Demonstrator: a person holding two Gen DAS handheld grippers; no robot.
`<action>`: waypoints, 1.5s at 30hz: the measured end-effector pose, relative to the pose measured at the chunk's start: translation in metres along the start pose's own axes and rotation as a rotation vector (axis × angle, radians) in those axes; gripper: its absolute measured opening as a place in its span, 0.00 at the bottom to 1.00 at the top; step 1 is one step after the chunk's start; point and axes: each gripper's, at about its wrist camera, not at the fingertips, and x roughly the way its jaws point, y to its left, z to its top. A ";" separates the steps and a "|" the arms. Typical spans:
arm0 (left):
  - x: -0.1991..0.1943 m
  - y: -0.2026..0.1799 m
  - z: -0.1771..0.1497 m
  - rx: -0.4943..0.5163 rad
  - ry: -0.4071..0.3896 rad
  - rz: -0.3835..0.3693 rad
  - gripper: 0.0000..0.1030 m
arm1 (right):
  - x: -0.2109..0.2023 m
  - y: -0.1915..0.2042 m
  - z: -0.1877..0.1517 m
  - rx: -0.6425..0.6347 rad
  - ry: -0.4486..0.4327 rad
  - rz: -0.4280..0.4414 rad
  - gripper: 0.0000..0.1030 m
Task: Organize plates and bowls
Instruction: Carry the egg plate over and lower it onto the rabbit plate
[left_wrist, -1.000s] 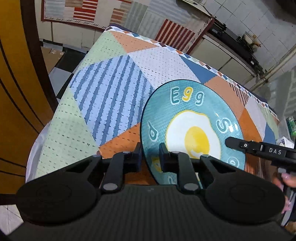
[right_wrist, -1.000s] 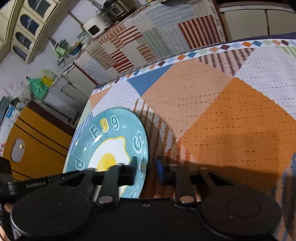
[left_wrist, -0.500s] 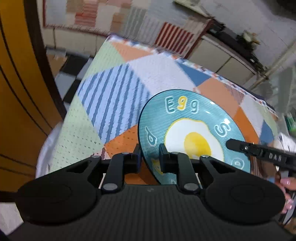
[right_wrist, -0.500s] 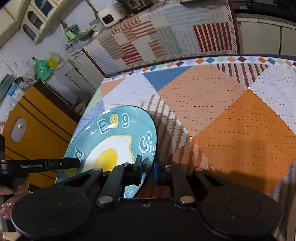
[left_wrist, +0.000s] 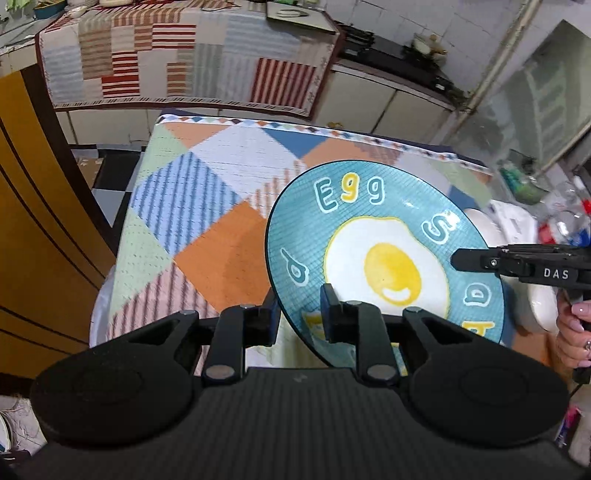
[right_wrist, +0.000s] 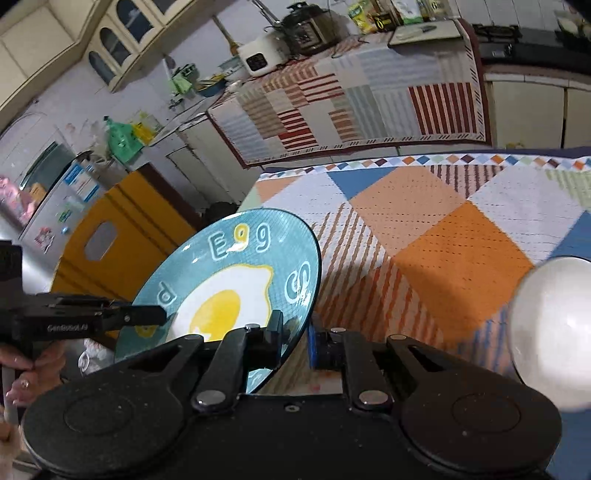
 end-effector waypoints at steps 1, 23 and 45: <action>-0.005 -0.006 -0.003 0.006 0.000 -0.003 0.19 | -0.009 0.002 -0.003 -0.006 -0.001 0.000 0.17; 0.010 -0.082 -0.056 0.021 0.144 -0.043 0.21 | -0.110 -0.011 -0.090 -0.008 0.015 -0.055 0.18; 0.071 -0.083 -0.079 0.032 0.231 0.001 0.24 | -0.064 -0.047 -0.117 0.128 0.170 -0.115 0.19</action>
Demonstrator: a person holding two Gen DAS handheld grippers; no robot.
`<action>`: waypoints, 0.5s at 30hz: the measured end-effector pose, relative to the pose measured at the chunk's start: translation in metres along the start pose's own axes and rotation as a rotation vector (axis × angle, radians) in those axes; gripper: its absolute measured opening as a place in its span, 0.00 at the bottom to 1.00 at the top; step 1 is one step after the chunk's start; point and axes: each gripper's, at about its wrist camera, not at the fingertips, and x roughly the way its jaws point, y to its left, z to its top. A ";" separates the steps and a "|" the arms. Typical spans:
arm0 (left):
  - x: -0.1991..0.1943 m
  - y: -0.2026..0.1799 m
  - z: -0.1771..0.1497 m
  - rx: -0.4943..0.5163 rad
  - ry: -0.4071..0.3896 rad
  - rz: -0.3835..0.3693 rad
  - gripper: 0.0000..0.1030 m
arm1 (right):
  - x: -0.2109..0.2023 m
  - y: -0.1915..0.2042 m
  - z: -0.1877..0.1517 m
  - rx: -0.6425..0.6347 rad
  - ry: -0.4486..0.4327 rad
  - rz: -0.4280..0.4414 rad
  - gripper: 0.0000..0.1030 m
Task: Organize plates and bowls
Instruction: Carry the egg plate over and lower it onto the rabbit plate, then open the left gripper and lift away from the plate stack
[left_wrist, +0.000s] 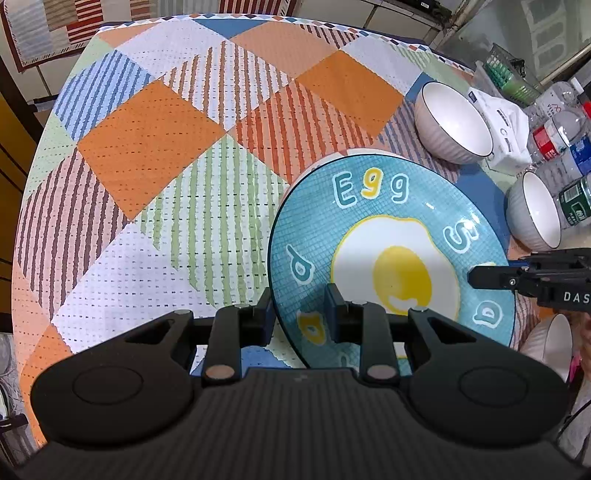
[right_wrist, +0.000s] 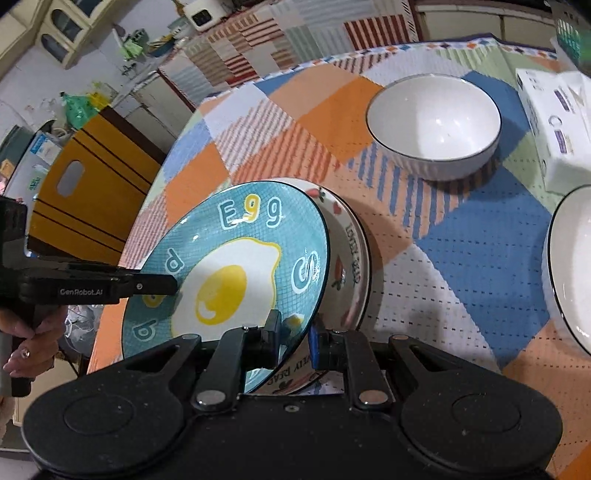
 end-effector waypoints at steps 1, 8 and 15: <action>0.001 -0.001 0.000 0.006 0.000 0.002 0.24 | 0.001 0.000 0.000 0.004 0.003 -0.005 0.19; 0.008 -0.002 0.000 0.018 -0.009 0.011 0.24 | 0.005 0.000 0.006 0.044 0.036 -0.053 0.21; 0.013 0.000 0.000 -0.003 0.010 0.014 0.25 | 0.010 0.014 0.010 0.007 0.065 -0.133 0.25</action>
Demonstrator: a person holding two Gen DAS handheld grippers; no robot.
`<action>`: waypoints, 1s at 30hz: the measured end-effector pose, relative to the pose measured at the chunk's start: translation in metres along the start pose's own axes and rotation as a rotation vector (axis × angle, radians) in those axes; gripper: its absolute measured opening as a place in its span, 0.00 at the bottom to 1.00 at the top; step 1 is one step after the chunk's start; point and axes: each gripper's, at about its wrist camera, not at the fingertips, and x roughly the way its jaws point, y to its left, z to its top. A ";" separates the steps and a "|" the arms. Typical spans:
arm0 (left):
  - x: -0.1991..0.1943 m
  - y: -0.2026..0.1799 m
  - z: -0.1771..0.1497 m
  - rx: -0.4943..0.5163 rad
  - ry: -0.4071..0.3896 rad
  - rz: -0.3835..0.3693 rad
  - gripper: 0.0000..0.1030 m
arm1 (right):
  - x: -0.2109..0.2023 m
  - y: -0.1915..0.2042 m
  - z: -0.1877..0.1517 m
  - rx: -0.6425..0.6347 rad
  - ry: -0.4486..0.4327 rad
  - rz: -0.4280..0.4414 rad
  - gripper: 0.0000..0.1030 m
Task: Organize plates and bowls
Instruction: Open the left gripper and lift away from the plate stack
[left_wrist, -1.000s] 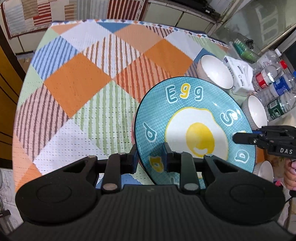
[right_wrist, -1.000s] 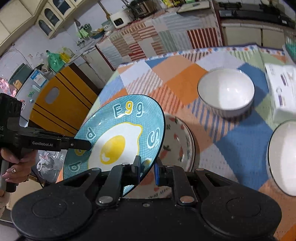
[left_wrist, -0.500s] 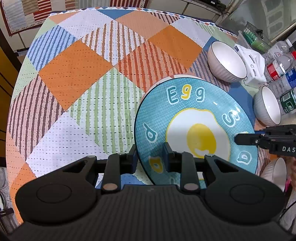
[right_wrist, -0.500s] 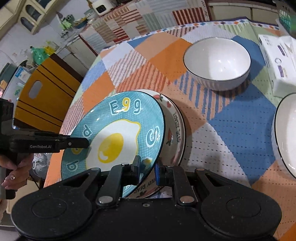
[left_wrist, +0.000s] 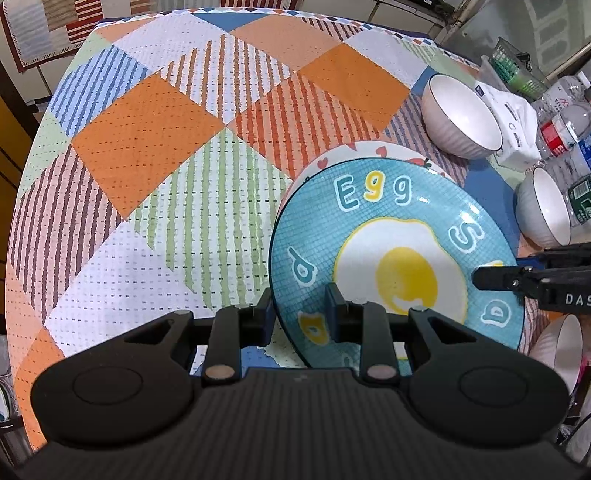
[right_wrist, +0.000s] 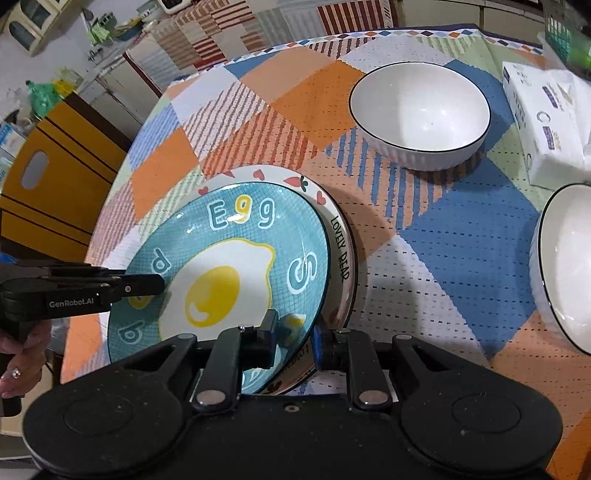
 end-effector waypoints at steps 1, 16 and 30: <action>0.001 0.000 0.000 -0.004 0.001 0.001 0.25 | 0.001 0.003 0.000 -0.016 0.006 -0.019 0.26; -0.002 -0.017 -0.003 0.079 -0.004 0.089 0.22 | 0.016 0.049 -0.012 -0.297 0.001 -0.354 0.35; -0.077 -0.071 -0.021 0.221 -0.013 0.092 0.25 | -0.066 0.045 -0.022 -0.288 -0.175 -0.349 0.36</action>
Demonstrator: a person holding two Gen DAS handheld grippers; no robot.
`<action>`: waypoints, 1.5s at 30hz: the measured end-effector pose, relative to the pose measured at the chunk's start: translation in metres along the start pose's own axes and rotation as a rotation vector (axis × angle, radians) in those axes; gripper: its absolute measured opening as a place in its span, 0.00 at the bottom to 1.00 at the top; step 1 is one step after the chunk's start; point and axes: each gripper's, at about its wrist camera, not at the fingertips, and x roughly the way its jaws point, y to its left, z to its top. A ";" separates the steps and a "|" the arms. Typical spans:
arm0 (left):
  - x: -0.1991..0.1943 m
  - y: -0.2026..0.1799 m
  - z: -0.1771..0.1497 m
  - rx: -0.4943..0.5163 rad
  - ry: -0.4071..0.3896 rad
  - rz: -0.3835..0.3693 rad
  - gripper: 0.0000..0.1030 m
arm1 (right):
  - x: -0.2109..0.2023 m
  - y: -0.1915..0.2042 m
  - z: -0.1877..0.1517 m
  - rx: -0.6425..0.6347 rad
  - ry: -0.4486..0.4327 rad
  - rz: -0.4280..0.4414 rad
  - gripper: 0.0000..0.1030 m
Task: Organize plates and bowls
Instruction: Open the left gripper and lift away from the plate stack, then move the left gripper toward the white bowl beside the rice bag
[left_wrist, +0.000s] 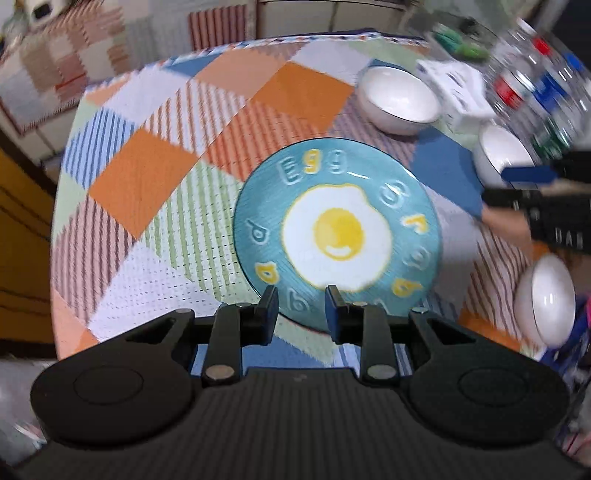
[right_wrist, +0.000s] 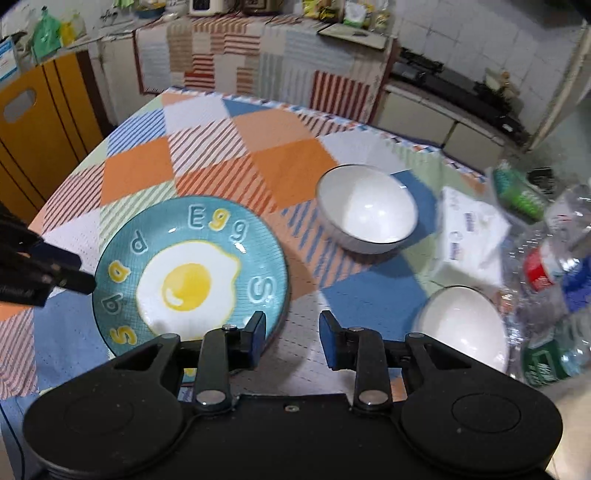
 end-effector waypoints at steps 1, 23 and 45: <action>-0.007 -0.007 -0.002 0.035 0.000 0.012 0.26 | -0.007 -0.003 -0.002 0.007 -0.007 0.000 0.36; -0.078 -0.120 -0.040 0.327 -0.014 -0.078 0.40 | -0.141 -0.020 -0.069 -0.101 -0.114 0.079 0.51; 0.023 -0.226 -0.054 0.323 -0.064 -0.212 0.54 | -0.073 -0.082 -0.207 0.269 -0.103 -0.026 0.62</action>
